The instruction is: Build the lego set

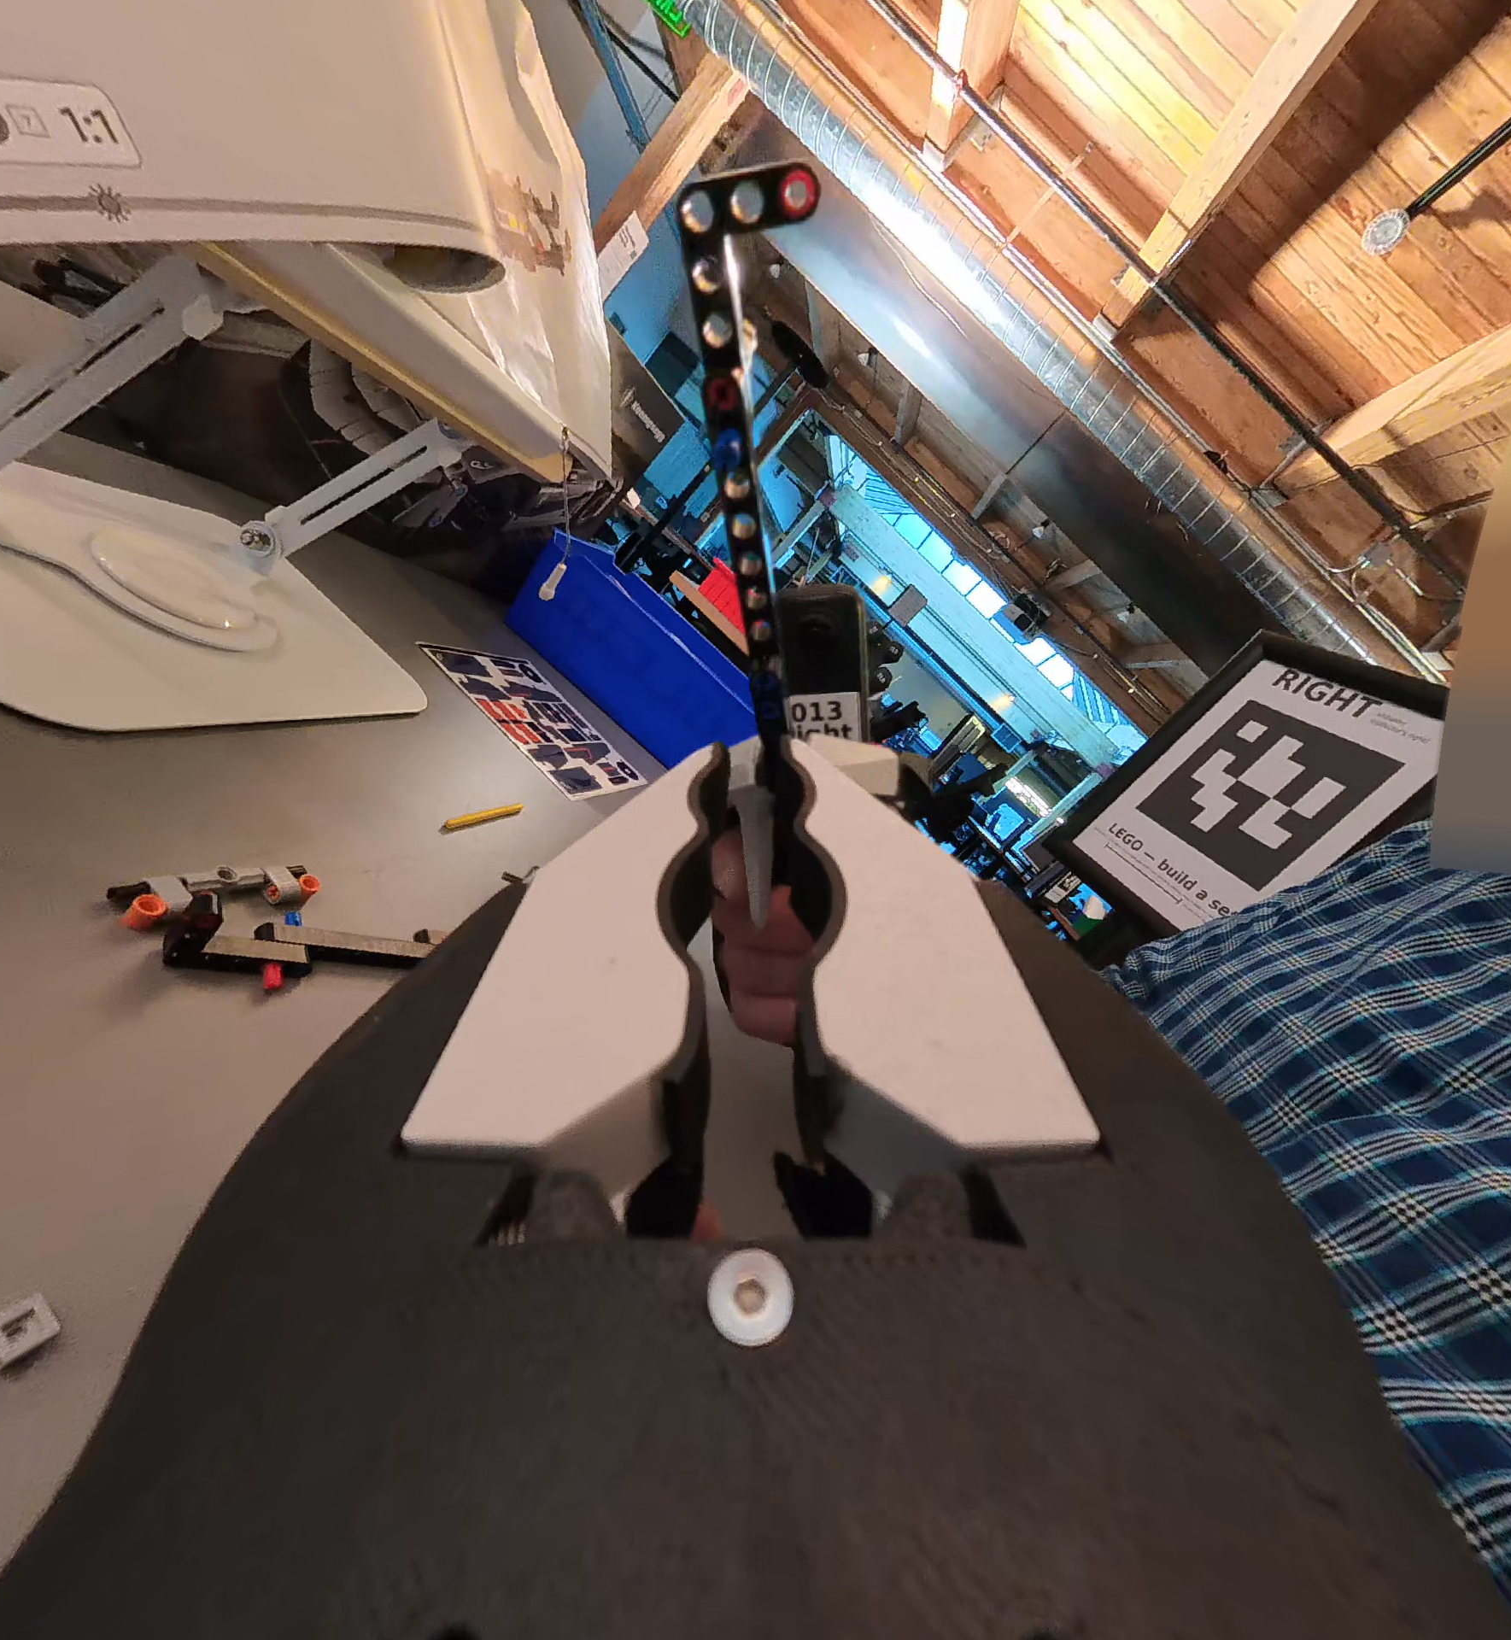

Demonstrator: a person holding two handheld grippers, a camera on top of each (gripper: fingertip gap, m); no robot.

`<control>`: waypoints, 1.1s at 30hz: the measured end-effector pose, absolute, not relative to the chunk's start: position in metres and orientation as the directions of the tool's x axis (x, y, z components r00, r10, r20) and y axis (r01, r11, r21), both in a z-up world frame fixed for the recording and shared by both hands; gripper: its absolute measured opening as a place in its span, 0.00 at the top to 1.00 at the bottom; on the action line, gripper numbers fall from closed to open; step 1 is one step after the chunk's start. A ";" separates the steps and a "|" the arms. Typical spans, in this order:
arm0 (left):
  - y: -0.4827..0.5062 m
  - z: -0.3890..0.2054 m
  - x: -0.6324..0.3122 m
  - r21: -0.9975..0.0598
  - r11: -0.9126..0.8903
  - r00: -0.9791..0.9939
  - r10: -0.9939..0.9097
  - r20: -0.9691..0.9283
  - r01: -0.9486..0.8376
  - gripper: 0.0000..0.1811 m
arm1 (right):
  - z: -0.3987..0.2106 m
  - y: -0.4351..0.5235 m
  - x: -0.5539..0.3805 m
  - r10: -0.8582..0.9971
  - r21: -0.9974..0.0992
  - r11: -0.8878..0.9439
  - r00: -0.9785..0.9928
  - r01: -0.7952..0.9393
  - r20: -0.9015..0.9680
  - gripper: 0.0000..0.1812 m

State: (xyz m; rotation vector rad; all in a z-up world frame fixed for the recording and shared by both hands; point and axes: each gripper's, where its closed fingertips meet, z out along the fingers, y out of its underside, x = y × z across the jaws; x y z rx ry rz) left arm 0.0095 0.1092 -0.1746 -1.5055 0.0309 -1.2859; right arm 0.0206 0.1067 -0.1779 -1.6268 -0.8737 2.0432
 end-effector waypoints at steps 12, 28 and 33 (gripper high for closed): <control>0.110 -0.160 0.007 -0.741 -0.358 0.452 -0.617 0.645 0.569 0.94 | -0.152 0.120 0.034 0.485 -0.524 -0.852 -0.409 -0.021 -0.773 0.98; 0.122 -0.171 0.005 -0.670 -0.411 0.500 -0.452 0.739 0.618 0.97 | -0.191 0.097 0.014 0.688 -0.720 -0.676 -0.213 0.160 -0.694 0.80; 0.126 -0.180 -0.002 -0.579 -0.426 0.474 -0.335 0.815 0.695 0.96 | -0.197 0.113 0.016 0.969 -0.945 -0.245 0.017 0.217 -0.248 0.82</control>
